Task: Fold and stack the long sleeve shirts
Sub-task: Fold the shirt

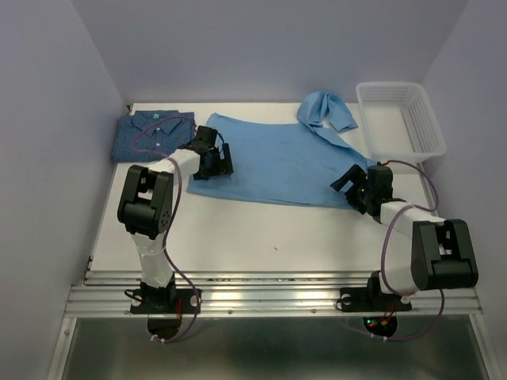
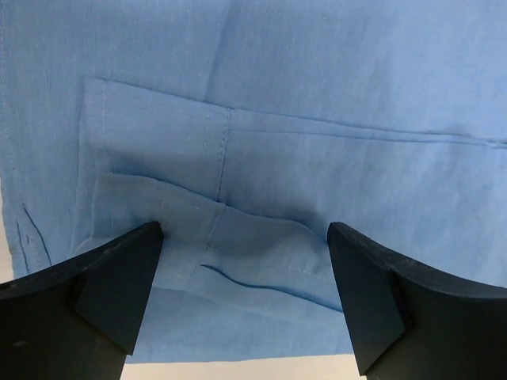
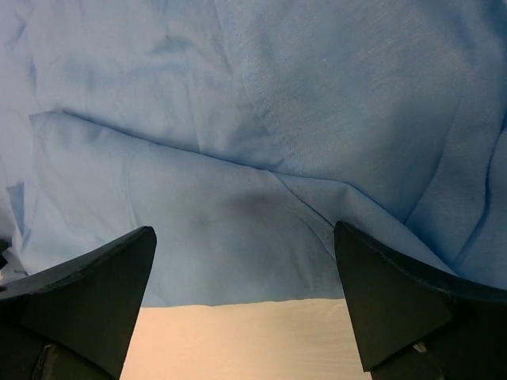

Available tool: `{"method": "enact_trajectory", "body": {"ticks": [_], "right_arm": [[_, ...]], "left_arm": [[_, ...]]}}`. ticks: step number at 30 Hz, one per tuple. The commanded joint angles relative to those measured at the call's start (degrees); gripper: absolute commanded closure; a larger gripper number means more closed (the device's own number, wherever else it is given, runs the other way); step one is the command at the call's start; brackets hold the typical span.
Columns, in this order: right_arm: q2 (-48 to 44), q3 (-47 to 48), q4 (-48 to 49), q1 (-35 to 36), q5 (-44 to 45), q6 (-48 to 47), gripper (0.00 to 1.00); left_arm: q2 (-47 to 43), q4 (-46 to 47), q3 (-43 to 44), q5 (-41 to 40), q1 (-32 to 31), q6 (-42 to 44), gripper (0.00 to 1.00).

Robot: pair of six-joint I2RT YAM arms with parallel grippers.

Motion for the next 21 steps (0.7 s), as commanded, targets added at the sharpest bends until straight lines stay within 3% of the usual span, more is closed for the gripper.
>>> {"method": "enact_trajectory", "body": {"ticks": [1, 6, 17, 21], "right_arm": [[-1.27, -2.43, -3.46, -0.36, 6.82, -0.14, 0.0], [-3.47, -4.36, -7.06, -0.36, 6.66, 1.79, 0.0], [-23.67, -6.91, -32.2, -1.41, 12.99, 7.33, 0.0], [-23.34, -6.3, -37.3, -1.41, 13.35, 8.56, 0.0]], "left_arm": [[-2.96, 6.63, -11.35, 5.53, 0.23, -4.74, 0.01], [-9.0, 5.15, -17.84, 5.44, 0.05, -8.7, 0.01], [-18.85, 1.18, -33.68, 7.81, -1.09, -18.37, 0.01], [-26.57, -1.71, -37.81, 8.43, -1.26, -21.88, 0.01]]}}
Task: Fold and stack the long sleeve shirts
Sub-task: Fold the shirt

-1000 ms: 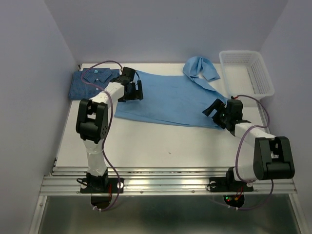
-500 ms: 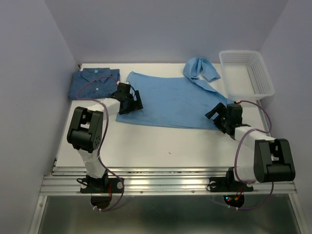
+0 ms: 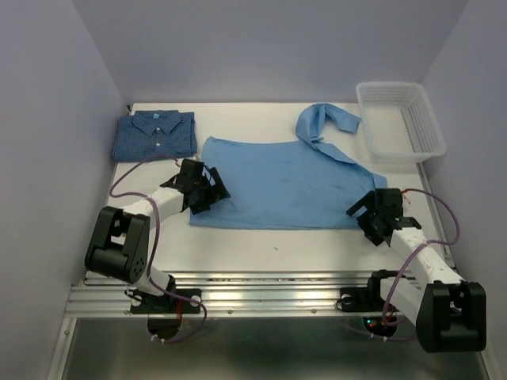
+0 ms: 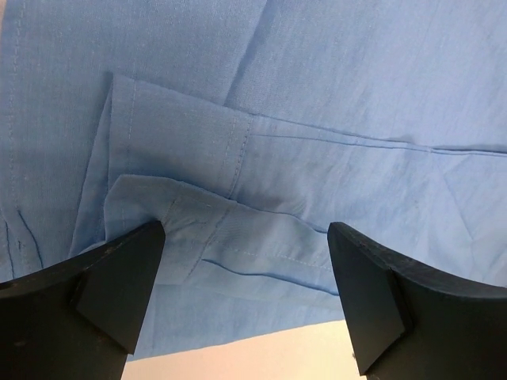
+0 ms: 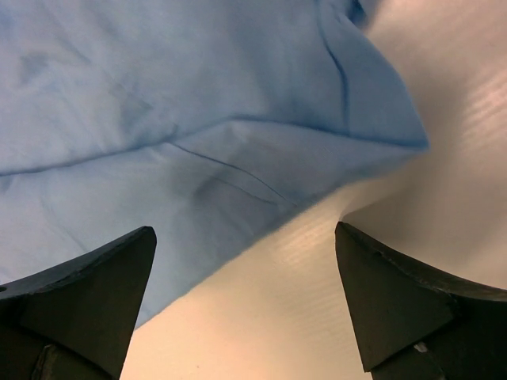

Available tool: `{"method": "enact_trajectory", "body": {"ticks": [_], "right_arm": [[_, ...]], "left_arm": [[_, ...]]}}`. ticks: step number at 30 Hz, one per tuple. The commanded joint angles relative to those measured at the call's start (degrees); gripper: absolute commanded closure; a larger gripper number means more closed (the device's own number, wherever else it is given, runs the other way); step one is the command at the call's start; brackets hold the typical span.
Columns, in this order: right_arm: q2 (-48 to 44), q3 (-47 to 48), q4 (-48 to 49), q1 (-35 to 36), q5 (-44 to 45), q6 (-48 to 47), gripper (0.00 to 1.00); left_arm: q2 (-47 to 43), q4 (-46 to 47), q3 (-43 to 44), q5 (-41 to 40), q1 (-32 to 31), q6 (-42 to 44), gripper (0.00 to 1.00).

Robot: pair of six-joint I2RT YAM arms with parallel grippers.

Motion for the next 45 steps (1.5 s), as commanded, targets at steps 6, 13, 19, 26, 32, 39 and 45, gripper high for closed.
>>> {"method": "enact_trajectory", "body": {"ticks": [6, 13, 19, 26, 32, 39, 45], "right_arm": [[1.12, 0.6, -11.77, -0.32, 0.13, 2.99, 0.0], [-5.27, 7.52, -9.33, -0.32, -4.7, -5.43, 0.0], [-9.16, 14.67, 3.03, -0.32, -9.97, -15.1, 0.0], [15.07, 31.25, 11.25, 15.01, -10.8, -36.61, 0.0], [39.48, 55.66, 13.88, 16.29, -9.46, -38.67, 0.0], [62.97, 82.58, 5.99, 16.29, 8.63, -35.67, 0.0], [77.14, 96.48, 3.35, 15.07, 14.45, -39.38, 0.0]], "left_arm": [[-10.06, -26.94, -7.47, -1.83, -1.07, -7.5, 0.01], [-13.33, -31.71, 5.78, -10.51, -1.07, -3.47, 0.01], [-6.92, -35.13, 22.57, -20.09, -0.98, 1.71, 0.01], [3.98, -35.05, 37.61, -29.59, 2.44, 5.77, 0.01], [16.36, -32.77, 46.75, -28.91, 9.3, 7.96, 0.01], [24.72, -32.95, 54.22, -27.77, 11.94, 10.95, 0.01], [28.51, -32.24, 55.03, -21.79, 12.29, 11.83, 0.03]]}}
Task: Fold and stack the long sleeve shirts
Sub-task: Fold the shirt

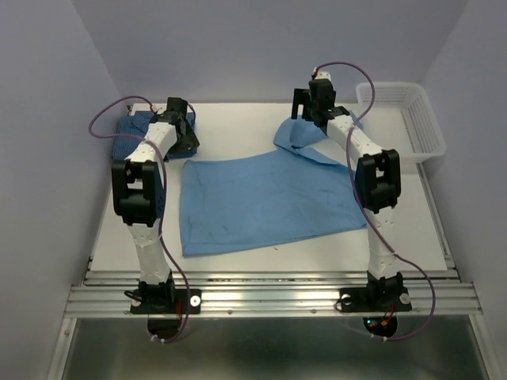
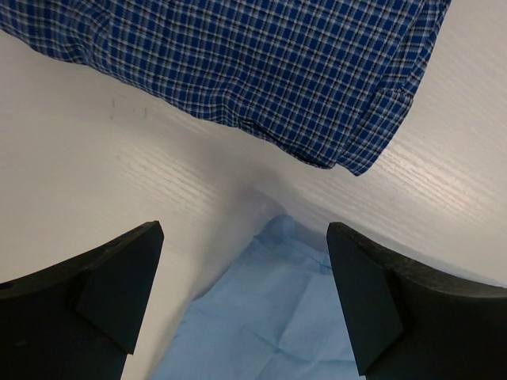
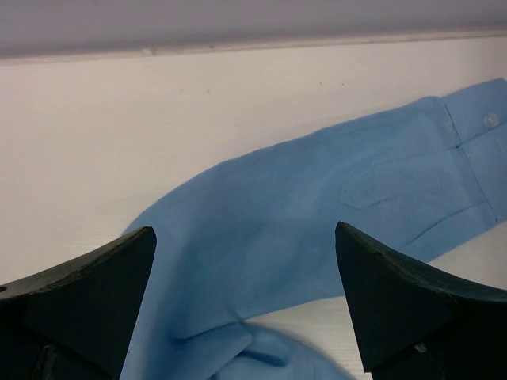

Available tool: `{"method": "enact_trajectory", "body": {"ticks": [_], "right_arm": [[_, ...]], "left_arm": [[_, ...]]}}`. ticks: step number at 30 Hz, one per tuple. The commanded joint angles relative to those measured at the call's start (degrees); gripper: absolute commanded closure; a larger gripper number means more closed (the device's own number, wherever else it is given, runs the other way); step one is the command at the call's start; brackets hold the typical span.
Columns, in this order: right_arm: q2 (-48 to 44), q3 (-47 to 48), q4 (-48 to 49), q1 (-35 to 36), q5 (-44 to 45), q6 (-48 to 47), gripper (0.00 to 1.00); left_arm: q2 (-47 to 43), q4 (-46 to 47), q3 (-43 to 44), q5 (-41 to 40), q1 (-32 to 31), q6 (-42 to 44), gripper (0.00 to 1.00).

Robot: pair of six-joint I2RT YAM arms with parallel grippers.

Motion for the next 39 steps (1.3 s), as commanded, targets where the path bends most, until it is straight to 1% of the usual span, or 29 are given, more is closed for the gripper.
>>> {"method": "enact_trajectory", "body": {"ticks": [1, 3, 4, 5, 6, 7, 10, 12, 14, 16, 17, 18, 19, 20, 21, 22, 23, 27, 30, 33, 35, 36, 38, 39], "right_arm": [[7.28, 7.81, -2.6, -1.87, 6.33, -0.73, 0.0], [9.14, 9.49, -3.38, -3.9, 3.43, 1.55, 0.0], [10.11, 10.9, -4.52, -4.42, 1.42, 4.18, 0.0], [9.95, 10.56, -5.67, -4.43, 0.35, 4.81, 0.0], [9.51, 9.51, -5.68, -4.43, -0.88, 4.99, 0.0], [8.2, 6.54, -5.15, -4.43, -3.59, 4.99, 0.0], [5.56, 0.56, -2.0, -4.43, -10.27, 4.73, 0.0], [4.06, -3.39, 0.64, -4.43, -10.3, 4.55, 0.0], [4.4, -3.68, 0.3, -4.43, -8.1, 4.38, 0.0], [4.93, -3.77, 0.04, -4.43, -7.31, 4.29, 0.0], [5.28, -3.59, -0.4, -4.43, -7.48, 4.29, 0.0], [5.72, -2.64, -0.75, -4.43, -7.57, 4.12, 0.0], [6.86, -1.93, -1.36, -4.43, -7.57, 3.85, 0.0], [7.65, -0.97, -1.89, -4.43, -7.39, 3.76, 0.0], [8.44, 0.18, -2.68, -4.43, -6.96, 3.76, 0.0], [9.23, 2.36, -3.3, -4.43, -6.52, 3.76, 0.0], [10.55, 3.08, -4.17, -4.43, -5.82, 3.68, 0.0], [12.05, 3.44, -3.75, -4.43, -4.76, 3.06, 0.0], [13.45, 3.61, -2.95, -4.43, -3.44, 2.01, 0.0], [15.21, 5.71, -5.14, -4.43, -2.12, 1.65, 0.02], [15.74, 5.55, -5.5, -4.43, -1.94, 0.0, 0.02], [15.74, 5.37, -5.5, -4.43, -1.68, -0.71, 0.04], [15.92, 5.02, -5.59, -3.29, -0.55, -2.99, 0.21], [15.92, 4.41, -5.33, -3.29, 0.07, -3.7, 0.43]], "left_arm": [[0.64, 1.02, 1.28, 3.41, 0.33, 1.67, 0.03], [0.91, 2.0, 0.22, 6.05, 0.34, 1.67, 0.07], [1.0, 2.52, -0.57, 6.66, 0.33, 1.67, 0.08], [1.0, 2.79, -1.18, 7.89, 0.33, 1.67, 0.1], [0.82, 3.14, -1.88, 8.42, 0.33, 1.58, 0.13], [0.74, 3.92, -3.54, 8.95, 0.42, 1.49, 0.14], [0.73, 4.81, -5.66, 9.3, 0.33, 1.32, 0.23], [1.17, 4.81, -5.85, 9.48, 0.33, 1.58, 0.26], [2.05, 4.72, -5.76, 9.39, 0.33, 1.58, 0.28], [2.93, 4.9, -5.93, 9.74, 0.33, 1.58, 0.33], [3.11, 4.99, -6.11, 10.27, 0.33, 1.58, 0.37], [3.28, 5.16, -6.2, 10.53, 0.33, 1.67, 0.48], [3.37, 5.51, -6.55, 11.23, 0.33, 1.67, 0.65], [3.28, 5.78, -6.81, 11.59, 0.33, 1.76, 0.66], [3.02, 6.04, -6.99, 11.85, 0.25, 1.93, 0.82], [2.93, 6.3, -7.42, 12.03, 0.25, 1.93, 0.94], [2.76, 6.57, -7.69, 11.94, 0.33, 2.02, 1.0], [1.18, 7.97, -9.1, 11.94, 0.25, 2.46, 1.0], [0.47, 9.12, -9.45, 13.43, 0.25, 2.99, 1.0], [0.21, 9.03, -8.92, 13.88, 0.25, 3.16, 1.0], [0.21, 9.03, -8.92, 13.79, 0.25, 3.16, 1.0], [0.21, 9.03, -8.84, 13.7, 0.25, 3.16, 1.0], [0.29, 8.59, -8.48, 13.53, 0.25, 3.34, 1.0], [0.3, 8.5, -8.4, 13.26, 0.33, 3.25, 1.0]]}}
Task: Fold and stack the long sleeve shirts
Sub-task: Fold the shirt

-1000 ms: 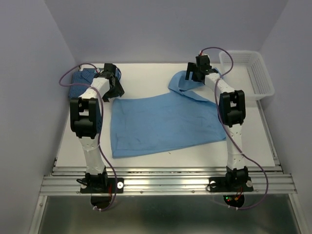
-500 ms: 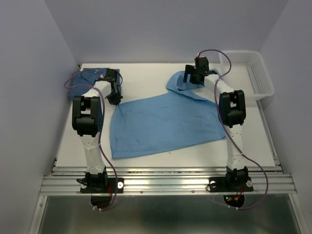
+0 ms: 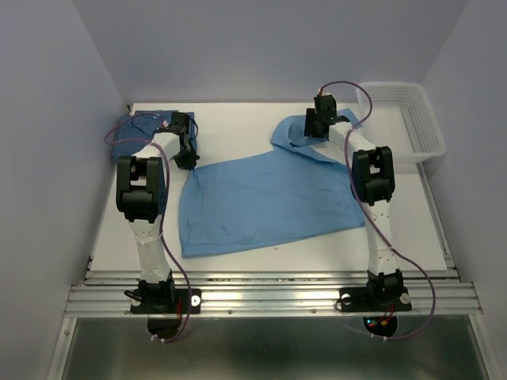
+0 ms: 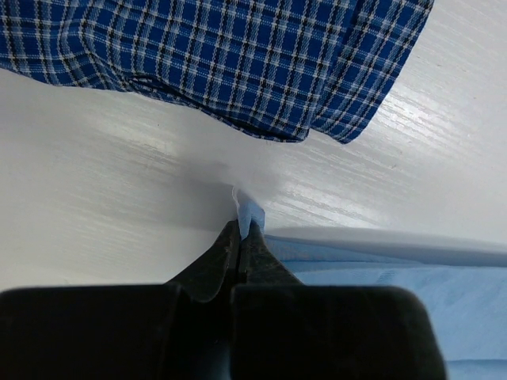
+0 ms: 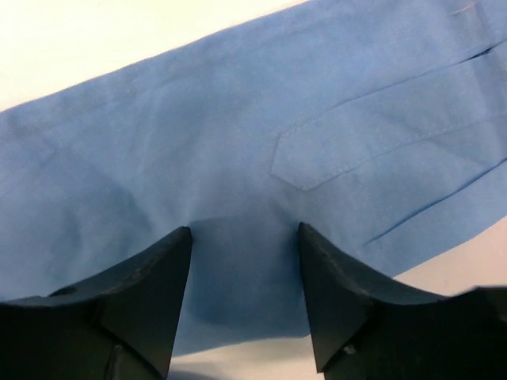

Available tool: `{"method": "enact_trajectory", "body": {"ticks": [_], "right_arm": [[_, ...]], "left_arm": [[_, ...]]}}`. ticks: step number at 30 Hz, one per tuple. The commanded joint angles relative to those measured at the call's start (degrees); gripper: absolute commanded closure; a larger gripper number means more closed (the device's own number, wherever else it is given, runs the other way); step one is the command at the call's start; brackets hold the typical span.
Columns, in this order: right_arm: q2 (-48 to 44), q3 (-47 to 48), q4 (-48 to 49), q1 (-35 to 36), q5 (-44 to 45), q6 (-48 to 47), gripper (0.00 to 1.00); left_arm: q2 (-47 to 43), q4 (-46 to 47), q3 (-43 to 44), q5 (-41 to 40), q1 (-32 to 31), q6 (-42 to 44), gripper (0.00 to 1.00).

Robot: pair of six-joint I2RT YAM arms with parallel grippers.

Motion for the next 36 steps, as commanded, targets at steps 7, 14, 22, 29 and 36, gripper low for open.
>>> {"method": "enact_trajectory", "body": {"ticks": [7, 14, 22, 29, 36], "right_arm": [[0.37, -0.38, 2.56, 0.93, 7.55, -4.14, 0.99], [-3.05, 7.27, 10.61, -4.95, -6.12, -8.97, 0.99], [-13.58, 5.34, 15.57, -7.07, -20.9, -21.8, 0.99], [-20.46, 0.41, 22.25, -8.2, -26.46, -30.58, 0.99], [-22.12, -0.12, 25.42, -8.21, -26.36, -37.64, 0.99]], "left_arm": [[-2.19, -0.86, 3.45, 0.26, 0.05, 1.53, 1.0], [1.32, -4.37, 14.77, 0.69, -0.13, 3.37, 1.0], [2.38, -5.95, 21.02, 1.84, -0.56, 5.04, 1.0], [2.29, -6.3, 21.38, 1.66, -0.57, 5.48, 1.0], [2.21, -7.01, 22.17, 1.75, -0.57, 5.66, 1.0]]}}
